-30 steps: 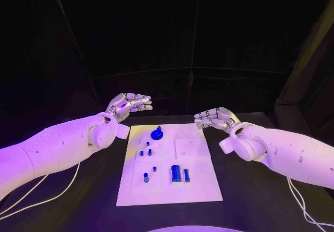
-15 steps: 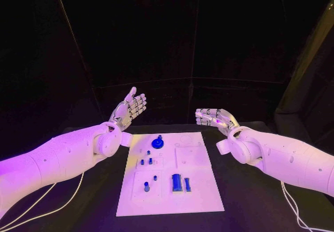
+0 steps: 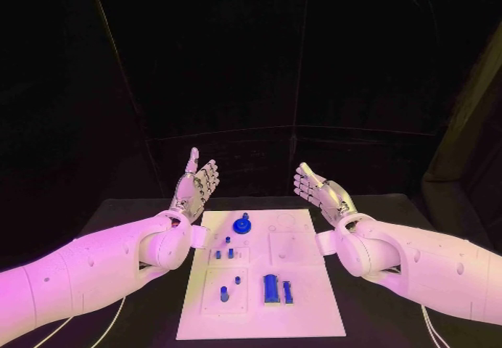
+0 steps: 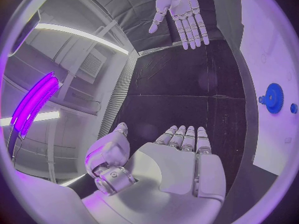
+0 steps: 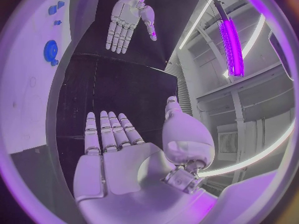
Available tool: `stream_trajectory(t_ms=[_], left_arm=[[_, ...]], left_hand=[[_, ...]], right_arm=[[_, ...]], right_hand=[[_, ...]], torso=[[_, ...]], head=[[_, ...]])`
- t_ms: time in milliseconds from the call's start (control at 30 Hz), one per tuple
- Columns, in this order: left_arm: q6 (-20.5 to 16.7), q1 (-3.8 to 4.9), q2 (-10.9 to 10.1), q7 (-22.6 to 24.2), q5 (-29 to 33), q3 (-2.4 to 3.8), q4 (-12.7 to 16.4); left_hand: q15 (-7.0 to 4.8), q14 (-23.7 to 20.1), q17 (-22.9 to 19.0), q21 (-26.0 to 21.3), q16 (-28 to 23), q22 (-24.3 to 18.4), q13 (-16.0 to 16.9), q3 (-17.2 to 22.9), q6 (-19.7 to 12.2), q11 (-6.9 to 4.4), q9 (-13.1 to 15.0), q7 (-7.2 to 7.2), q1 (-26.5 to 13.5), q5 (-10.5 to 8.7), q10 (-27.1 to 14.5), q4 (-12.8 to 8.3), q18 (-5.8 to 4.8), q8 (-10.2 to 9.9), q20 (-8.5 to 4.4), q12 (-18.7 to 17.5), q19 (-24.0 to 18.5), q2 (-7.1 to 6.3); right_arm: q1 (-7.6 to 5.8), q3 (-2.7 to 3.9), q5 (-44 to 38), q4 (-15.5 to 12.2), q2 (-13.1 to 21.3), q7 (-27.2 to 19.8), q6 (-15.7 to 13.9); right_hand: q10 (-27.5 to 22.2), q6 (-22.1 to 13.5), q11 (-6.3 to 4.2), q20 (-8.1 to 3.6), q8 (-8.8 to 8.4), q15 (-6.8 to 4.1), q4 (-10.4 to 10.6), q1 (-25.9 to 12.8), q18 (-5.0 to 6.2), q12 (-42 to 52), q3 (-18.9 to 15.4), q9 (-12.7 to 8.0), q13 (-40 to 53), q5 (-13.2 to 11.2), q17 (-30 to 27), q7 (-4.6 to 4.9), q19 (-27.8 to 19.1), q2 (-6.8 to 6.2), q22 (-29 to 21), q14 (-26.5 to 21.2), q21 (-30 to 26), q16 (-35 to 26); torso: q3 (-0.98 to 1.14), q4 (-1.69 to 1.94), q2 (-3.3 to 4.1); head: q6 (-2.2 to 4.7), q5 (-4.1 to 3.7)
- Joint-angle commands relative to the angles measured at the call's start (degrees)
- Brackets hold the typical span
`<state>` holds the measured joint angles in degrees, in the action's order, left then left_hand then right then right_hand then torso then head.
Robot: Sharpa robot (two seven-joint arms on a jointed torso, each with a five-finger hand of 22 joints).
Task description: Assemble the parts on the task board
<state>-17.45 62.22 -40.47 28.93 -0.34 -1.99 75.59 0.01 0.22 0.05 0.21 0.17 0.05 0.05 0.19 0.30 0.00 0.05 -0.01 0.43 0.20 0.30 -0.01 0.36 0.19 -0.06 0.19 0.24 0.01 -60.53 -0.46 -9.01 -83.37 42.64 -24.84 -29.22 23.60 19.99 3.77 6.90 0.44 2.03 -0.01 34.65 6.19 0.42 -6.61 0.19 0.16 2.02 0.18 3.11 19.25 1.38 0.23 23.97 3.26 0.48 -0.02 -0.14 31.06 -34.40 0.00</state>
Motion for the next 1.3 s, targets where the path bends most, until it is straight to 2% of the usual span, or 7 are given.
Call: stream_trajectory(t_ms=[33,67,133,167,467,1067,1300], left_arm=[[-13.76,-0.5,-1.19,0.69,0.18,0.59,4.37],[-15.46,-0.71,-1.59,0.71,0.2,0.77,5.69],[-18.46,-1.07,-2.3,0.75,0.24,1.1,8.01],[-19.77,-1.23,-2.6,0.77,0.25,1.24,9.02],[-26.55,-2.05,-4.19,0.86,0.33,1.98,14.28],[-26.66,-2.06,-4.22,0.86,0.34,1.99,14.37],[-26.66,-2.06,-4.22,0.86,0.34,1.99,14.37]], left_hand=[[-0.01,-0.22,-0.05,-0.21,-0.17,-0.05,-0.05,-0.19,-0.3,0.0,-0.05,0.01,-0.43,-0.2,-0.3,0.01,-0.36,-0.19,0.06,-0.19,-0.24,-0.01],[-0.01,-0.22,-0.05,-0.21,-0.17,-0.05,-0.05,-0.19,-0.3,0.0,-0.05,0.01,-0.43,-0.2,-0.3,0.01,-0.36,-0.19,0.06,-0.19,-0.24,-0.01],[-0.01,-0.22,-0.05,-0.21,-0.17,-0.05,-0.05,-0.19,-0.3,0.0,-0.05,0.01,-0.43,-0.2,-0.3,0.01,-0.36,-0.19,0.06,-0.19,-0.24,-0.01],[-0.01,-0.22,-0.05,-0.21,-0.17,-0.05,-0.05,-0.19,-0.3,0.0,-0.05,0.01,-0.43,-0.2,-0.3,0.01,-0.36,-0.19,0.06,-0.19,-0.24,-0.01],[-0.01,-0.22,-0.05,-0.21,-0.17,-0.05,-0.05,-0.19,-0.3,0.0,-0.05,0.01,-0.43,-0.2,-0.3,0.01,-0.36,-0.19,0.06,-0.19,-0.24,-0.01],[-0.01,-0.22,-0.05,-0.21,-0.17,-0.05,-0.05,-0.19,-0.3,0.0,-0.05,0.01,-0.43,-0.2,-0.3,0.01,-0.36,-0.19,0.06,-0.19,-0.24,-0.01],[-0.01,-0.22,-0.05,-0.21,-0.17,-0.05,-0.05,-0.19,-0.3,0.0,-0.05,0.01,-0.43,-0.2,-0.3,0.01,-0.36,-0.19,0.06,-0.19,-0.24,-0.01]], right_arm=[[0.12,0.26,6.79,-3.2,0.96,-3.96,-11.11],[0.18,0.31,7.31,-4.0,1.22,-4.2,-12.01],[0.27,0.38,8.14,-5.26,1.62,-4.56,-13.42],[0.31,0.41,8.44,-5.73,1.77,-4.7,-13.94],[0.37,0.46,9.01,-6.59,2.05,-4.95,-14.9],[0.37,0.46,9.01,-6.59,2.05,-4.95,-14.9],[0.37,0.46,9.01,-6.59,2.05,-4.95,-14.9]], right_hand=[[-7.52,-6.41,-3.77,-2.2,-0.44,-2.03,0.01,-11.04,-1.89,-0.42,2.07,-0.19,-0.16,-2.02,-0.18,-3.11,-6.14,-1.38,-0.23,-7.64,-3.26,-0.48],[-8.11,-6.91,-3.77,-2.39,-0.44,-2.03,0.01,-11.95,-6.19,-0.42,2.21,-0.19,-0.16,-2.02,-0.18,-3.11,-6.65,-1.38,-0.23,-8.24,-3.26,-0.48],[-9.32,-7.93,-3.77,-2.75,-0.44,-2.03,0.01,-13.69,-6.19,-0.42,2.56,-0.19,-0.16,-2.02,-0.18,-3.11,-7.6,-1.38,-0.23,-9.48,-3.26,-0.48],[-9.91,-8.42,-3.77,-6.9,-0.44,-2.03,0.01,-14.55,-6.19,-0.42,6.61,-0.19,-0.16,-2.02,-0.18,-3.11,-8.05,-1.38,-0.23,-10.04,-3.26,-0.48],[-14.22,-12.06,-3.77,-6.9,-0.44,-2.03,0.01,-20.83,-6.19,-0.42,6.61,-0.19,-0.16,-2.02,-0.18,-3.11,-11.47,-1.38,-0.23,-14.41,-3.26,-0.48],[-18.95,-19.99,-3.77,-6.9,-0.44,-2.03,0.01,-27.96,-6.19,-0.42,6.61,-0.19,-0.16,-2.02,-0.18,-3.11,-19.25,-1.38,-0.23,-19.29,-3.26,-0.48],[-23.6,-19.99,-3.77,-6.9,-0.44,-2.03,0.01,-29.62,-6.19,-0.42,6.61,-0.19,-0.16,-2.02,-0.18,-3.11,-19.25,-1.38,-0.23,-23.97,-3.26,-0.48]], torso=[[0.02,0.14,0.12],[0.02,0.14,0.12],[0.02,0.14,0.12],[0.02,0.14,0.12],[0.02,0.14,0.12],[0.02,0.14,0.12],[0.02,0.14,0.12]], head=[[0.03,0.0],[0.03,0.0],[0.03,0.0],[0.03,0.0],[0.03,0.0],[0.03,0.0],[0.03,0.0]])
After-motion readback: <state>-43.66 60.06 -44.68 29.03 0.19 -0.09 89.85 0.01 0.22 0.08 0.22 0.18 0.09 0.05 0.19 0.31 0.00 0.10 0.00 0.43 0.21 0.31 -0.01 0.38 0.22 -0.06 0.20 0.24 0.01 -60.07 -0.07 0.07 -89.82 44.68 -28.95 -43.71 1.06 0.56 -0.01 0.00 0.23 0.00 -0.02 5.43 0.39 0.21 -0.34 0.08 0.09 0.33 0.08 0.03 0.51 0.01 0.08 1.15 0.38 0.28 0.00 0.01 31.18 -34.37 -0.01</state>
